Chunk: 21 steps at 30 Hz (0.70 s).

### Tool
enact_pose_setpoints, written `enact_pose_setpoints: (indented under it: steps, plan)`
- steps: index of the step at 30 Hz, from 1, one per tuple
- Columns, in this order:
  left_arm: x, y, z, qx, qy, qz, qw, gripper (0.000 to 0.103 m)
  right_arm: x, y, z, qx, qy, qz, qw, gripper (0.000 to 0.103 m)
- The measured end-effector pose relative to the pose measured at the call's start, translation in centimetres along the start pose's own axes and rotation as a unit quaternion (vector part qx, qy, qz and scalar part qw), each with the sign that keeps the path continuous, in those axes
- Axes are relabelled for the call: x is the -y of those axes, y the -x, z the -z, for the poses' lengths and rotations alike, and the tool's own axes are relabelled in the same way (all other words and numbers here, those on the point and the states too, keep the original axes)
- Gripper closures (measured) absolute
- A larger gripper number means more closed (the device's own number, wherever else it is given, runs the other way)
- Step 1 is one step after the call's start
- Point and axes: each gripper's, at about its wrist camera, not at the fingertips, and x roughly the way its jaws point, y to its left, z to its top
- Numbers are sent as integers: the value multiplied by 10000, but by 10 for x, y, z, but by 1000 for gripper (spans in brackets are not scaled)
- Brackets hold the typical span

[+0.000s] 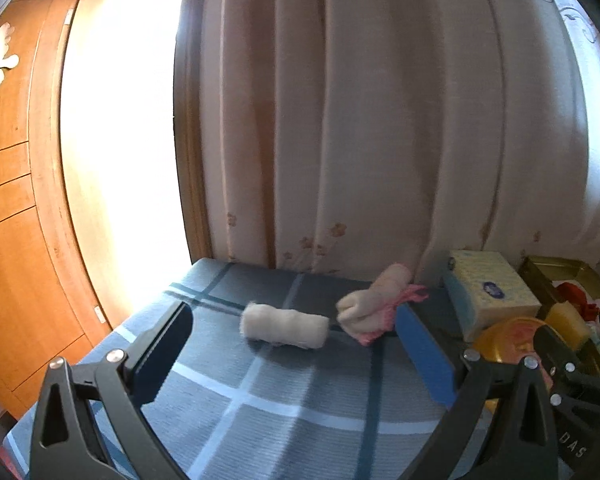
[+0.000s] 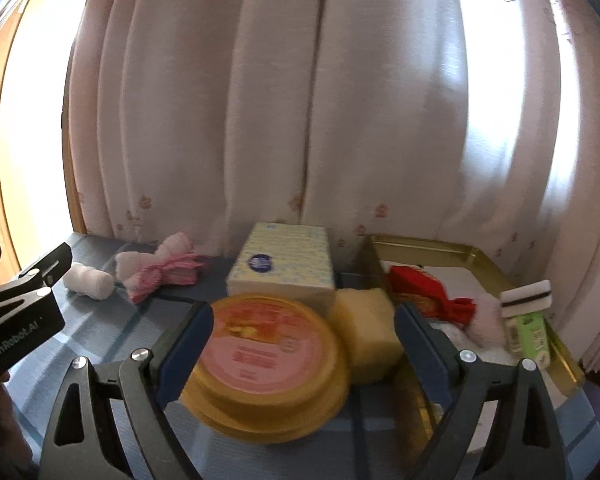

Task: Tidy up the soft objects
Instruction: 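Move both open grippers back toward the white gauze roll and pink-trimmed towel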

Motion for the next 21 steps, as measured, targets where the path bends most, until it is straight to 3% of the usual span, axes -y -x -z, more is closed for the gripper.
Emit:
enact_pose_setpoints:
  steps: [21]
  plan:
    - [-49, -28, -5, -215, 184, -299, 9992, 0, -69, -21, -19, -48, 147, -338, 9993, 10]
